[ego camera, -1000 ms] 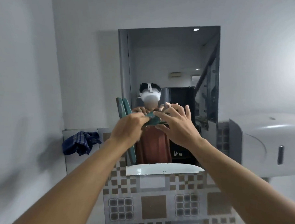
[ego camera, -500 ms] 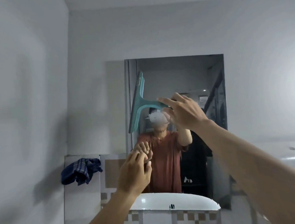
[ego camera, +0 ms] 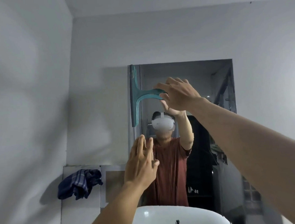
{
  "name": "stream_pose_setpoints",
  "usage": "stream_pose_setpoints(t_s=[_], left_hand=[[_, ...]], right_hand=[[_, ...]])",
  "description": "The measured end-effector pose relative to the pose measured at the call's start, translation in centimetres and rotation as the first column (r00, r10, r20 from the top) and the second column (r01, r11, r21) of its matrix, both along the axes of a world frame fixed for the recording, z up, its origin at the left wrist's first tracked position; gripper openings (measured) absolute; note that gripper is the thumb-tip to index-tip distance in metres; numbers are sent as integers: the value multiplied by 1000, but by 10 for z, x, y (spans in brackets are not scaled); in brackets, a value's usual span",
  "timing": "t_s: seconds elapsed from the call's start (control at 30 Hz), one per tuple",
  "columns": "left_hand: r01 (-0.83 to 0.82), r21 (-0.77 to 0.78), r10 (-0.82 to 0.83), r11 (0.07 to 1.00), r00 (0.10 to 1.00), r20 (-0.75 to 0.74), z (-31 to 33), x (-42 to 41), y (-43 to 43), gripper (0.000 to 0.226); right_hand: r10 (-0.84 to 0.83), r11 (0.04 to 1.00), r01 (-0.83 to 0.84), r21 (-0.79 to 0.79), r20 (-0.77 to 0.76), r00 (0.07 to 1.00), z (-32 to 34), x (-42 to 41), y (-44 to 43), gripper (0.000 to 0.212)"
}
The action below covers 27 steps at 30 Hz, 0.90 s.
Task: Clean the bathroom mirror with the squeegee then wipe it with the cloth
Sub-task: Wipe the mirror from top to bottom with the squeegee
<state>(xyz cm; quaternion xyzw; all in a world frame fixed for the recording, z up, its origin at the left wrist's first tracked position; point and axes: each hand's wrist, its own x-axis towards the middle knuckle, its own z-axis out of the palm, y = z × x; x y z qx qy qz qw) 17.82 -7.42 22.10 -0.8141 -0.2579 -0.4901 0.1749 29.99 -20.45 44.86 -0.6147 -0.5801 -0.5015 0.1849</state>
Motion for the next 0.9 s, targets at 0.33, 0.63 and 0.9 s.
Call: stream_pose_setpoints(t_s=[0.33, 0.63, 0.9], left_hand=[[1, 7, -1, 1000, 1000, 18, 0, 0, 3, 85], [40, -18, -40, 999, 999, 27, -1, 0, 4, 87], [71, -31, -70, 997, 997, 27, 2, -4, 2, 87]], right_hand=[[84, 991, -94, -92, -108, 991, 6, 1, 2, 30], [75, 992, -87, -97, -119, 990, 10, -3, 3, 26], [49, 995, -60, -77, -136, 990, 13, 4, -11, 30]])
